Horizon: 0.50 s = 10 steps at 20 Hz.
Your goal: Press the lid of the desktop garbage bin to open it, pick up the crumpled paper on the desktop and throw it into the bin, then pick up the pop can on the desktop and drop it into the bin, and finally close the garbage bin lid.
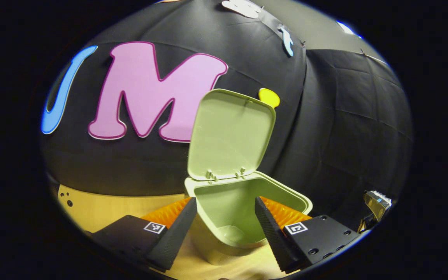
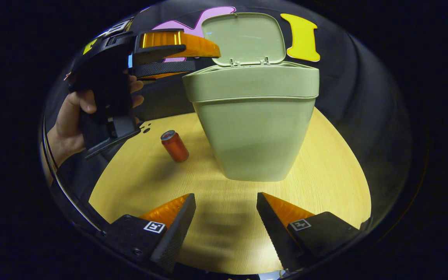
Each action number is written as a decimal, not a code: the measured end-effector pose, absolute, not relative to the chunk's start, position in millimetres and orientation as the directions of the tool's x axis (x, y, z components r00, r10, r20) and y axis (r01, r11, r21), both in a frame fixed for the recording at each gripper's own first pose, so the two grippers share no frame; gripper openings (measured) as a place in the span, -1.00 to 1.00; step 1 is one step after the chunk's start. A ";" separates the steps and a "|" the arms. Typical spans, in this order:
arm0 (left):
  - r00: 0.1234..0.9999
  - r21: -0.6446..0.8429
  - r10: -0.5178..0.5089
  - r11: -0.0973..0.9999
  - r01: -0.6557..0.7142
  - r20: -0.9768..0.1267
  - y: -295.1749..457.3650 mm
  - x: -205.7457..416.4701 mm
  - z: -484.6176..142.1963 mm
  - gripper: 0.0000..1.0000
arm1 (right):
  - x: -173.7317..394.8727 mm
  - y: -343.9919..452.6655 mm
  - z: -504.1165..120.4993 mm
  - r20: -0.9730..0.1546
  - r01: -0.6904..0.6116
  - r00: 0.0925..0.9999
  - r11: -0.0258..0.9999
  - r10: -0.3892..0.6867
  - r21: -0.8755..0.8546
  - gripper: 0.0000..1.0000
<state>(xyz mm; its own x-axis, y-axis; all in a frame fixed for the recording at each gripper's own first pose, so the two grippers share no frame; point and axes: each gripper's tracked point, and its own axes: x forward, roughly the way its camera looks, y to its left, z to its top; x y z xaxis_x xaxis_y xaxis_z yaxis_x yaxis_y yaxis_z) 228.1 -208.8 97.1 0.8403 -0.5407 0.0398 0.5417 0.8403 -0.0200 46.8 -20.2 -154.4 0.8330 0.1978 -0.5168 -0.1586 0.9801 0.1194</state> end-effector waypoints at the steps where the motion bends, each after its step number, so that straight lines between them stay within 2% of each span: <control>1: 0.855 -0.030 -0.518 0.854 0.519 0.039 -197.6 229.9 97.0 0.92 | 46.8 -17.5 -155.8 -0.520 -0.164 0.830 0.979 0.202 0.118 0.98; 5: 0.913 -0.080 -0.405 0.910 0.407 0.044 -140.8 233.0 87.8 0.92 | 42.9 -7.6 -164.6 -0.538 -0.199 0.815 0.976 0.214 0.087 0.99; 10: 0.977 -0.145 -0.214 0.967 0.210 -0.009 -43.0 220.3 52.4 0.92 | 45.5 18.1 -172.3 -0.556 -0.241 0.791 0.966 0.255 0.100 0.99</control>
